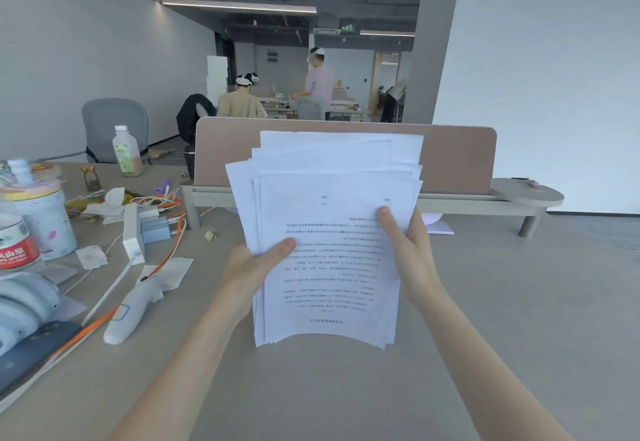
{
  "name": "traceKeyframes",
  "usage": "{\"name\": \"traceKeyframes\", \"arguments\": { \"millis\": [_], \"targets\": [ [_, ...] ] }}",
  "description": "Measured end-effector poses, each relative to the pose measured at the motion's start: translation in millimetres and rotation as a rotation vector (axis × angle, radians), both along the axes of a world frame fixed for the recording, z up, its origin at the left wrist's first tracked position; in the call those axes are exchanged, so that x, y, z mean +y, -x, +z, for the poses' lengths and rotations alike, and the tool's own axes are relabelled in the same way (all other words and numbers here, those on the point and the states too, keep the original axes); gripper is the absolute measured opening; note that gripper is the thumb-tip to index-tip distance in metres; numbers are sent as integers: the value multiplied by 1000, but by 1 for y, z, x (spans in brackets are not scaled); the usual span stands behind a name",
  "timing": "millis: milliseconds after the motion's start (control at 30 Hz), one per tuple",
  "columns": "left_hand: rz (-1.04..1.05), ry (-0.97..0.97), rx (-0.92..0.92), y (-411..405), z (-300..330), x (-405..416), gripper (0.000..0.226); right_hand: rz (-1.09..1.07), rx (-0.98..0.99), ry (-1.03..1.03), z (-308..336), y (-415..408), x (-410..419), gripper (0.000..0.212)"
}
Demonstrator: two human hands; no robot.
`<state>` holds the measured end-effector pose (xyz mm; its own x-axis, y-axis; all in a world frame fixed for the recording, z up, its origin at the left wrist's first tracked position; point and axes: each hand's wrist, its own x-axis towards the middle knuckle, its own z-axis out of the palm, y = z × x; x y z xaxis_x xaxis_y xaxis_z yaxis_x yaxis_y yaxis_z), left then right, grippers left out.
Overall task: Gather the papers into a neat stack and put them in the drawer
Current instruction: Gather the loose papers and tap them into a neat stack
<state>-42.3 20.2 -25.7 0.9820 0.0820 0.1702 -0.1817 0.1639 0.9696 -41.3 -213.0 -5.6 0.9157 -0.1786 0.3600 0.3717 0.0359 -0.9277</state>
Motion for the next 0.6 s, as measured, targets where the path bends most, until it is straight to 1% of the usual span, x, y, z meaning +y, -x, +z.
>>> {"name": "traceKeyframes", "arguments": {
  "millis": [133, 300, 400, 533, 600],
  "targets": [
    [-28, -13, -3, -4, 0, 3, 16, 16, 7, -9, -1, -4, -1, 32],
    [-20, 55, 0, -7, -2, -6, 11, 76, 42, -78, -4, -4, 5, 33],
    [-6, 74, -15, -7, 1, -11, 10, 63, 26, -101, 1, -2, 9, 35],
    [-7, 80, -46, -7, 9, -9, 9, 43, -56, -41, 18, 0, 6, 29],
    [-12, 74, -52, -6, 14, -7, 17, 23, -94, 1, 26, 1, 3, 28]
  ]
}}
